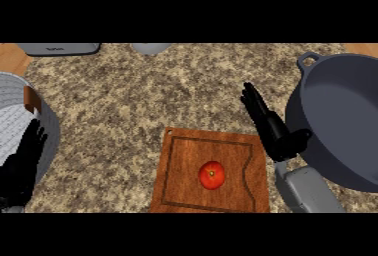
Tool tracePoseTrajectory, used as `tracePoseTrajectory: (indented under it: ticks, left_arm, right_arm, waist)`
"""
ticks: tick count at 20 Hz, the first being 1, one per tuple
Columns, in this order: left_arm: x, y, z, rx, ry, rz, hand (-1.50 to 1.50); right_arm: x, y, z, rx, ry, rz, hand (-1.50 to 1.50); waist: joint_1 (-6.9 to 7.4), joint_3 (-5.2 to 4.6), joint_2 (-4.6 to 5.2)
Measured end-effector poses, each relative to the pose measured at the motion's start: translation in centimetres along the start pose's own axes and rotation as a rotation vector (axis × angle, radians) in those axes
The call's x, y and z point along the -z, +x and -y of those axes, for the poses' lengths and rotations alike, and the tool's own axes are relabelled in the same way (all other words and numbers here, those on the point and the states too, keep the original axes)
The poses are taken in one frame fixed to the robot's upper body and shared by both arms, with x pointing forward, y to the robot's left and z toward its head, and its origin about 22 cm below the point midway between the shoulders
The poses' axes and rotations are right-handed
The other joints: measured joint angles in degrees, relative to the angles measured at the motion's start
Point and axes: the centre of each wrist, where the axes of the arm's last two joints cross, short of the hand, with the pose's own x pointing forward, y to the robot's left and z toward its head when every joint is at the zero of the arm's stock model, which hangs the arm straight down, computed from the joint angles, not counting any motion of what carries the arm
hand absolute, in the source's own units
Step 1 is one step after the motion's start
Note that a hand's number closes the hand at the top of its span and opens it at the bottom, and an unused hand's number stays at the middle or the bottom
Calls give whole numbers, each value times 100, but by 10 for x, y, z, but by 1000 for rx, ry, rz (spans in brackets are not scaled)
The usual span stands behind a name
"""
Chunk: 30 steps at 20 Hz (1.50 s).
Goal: Pick the tomato from the cutting board and place it in the pot
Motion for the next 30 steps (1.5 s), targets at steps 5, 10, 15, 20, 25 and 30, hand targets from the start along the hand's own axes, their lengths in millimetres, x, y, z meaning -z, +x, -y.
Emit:
tracePoseTrajectory:
  ticks: [5,10,15,20,25,30]
  left_arm:
    - [19,43,15,-51,-40,111,0]
    - [31,78,39,-142,-96,173,0]
    - [38,99,52,-187,-125,177,0]
    - [40,105,52,-191,-125,167,0]
    - [39,103,54,-191,-110,158,0]
    - [38,104,52,-191,-107,154,0]
  right_arm:
    - [24,12,17,-44,116,97,150]
    - [41,20,45,-356,208,210,-150]
    - [42,-9,61,-343,255,354,-150]
    - [47,6,71,-362,367,414,-150]
    - [53,40,70,-501,564,317,-150]
    - [57,65,42,-708,768,195,-150]
  waist:
    - [123,-119,-29]
    - [184,-177,-39]
    - [200,-200,-49]
    - [127,-190,-75]
    - [68,-193,-104]
    - [48,-197,-131]
